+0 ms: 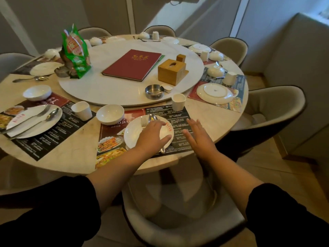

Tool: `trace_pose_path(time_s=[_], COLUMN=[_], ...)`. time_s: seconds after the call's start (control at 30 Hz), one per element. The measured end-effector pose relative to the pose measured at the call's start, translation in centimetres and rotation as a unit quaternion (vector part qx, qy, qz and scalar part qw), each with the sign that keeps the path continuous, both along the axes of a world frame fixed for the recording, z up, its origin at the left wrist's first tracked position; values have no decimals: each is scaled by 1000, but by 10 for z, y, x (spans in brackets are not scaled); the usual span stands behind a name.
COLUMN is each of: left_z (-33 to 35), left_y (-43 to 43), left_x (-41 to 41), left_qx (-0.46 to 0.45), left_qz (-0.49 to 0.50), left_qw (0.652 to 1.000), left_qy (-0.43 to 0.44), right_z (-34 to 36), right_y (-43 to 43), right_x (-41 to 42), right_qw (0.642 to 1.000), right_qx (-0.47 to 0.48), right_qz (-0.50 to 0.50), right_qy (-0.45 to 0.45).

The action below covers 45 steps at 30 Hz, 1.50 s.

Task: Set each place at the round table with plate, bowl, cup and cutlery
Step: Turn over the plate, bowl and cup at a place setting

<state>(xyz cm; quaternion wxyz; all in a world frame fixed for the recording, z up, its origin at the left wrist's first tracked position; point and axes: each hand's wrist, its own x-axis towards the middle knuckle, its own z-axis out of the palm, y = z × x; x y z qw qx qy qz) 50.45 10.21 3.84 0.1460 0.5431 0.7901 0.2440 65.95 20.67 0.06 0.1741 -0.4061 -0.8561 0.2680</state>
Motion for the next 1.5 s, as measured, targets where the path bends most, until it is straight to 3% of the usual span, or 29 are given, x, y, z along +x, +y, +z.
trace_pose_path(time_s=[0.13, 0.23, 0.4, 0.67, 0.97, 1.17, 1.33, 1.5], left_z=[6, 7, 2, -14, -17, -44, -49, -54], left_y=[12, 29, 75, 146, 226, 320, 390, 421], left_x=[47, 83, 148, 254, 243, 195, 145, 111], left_qx=[-42, -58, -65, -75, -104, -45, 23, 57], left_qz=[-46, -66, -69, -27, 41, 111, 235, 374], left_qw=[997, 995, 994, 997, 994, 990, 948, 853], left_qy=[42, 43, 46, -20, -7, -76, -214, -359], right_z=[12, 18, 21, 25, 3, -11, -19, -33], right_y=[12, 37, 91, 179, 284, 381, 456, 485], right_x=[45, 84, 161, 256, 243, 181, 121, 78], right_qw=[992, 986, 977, 971, 977, 968, 960, 959], right_qx=[36, 50, 68, 78, 36, 32, 14, -23], right_qz=[43, 43, 83, 121, 153, 185, 215, 228], right_qy=[-116, -154, -185, -189, -145, -164, -179, -167])
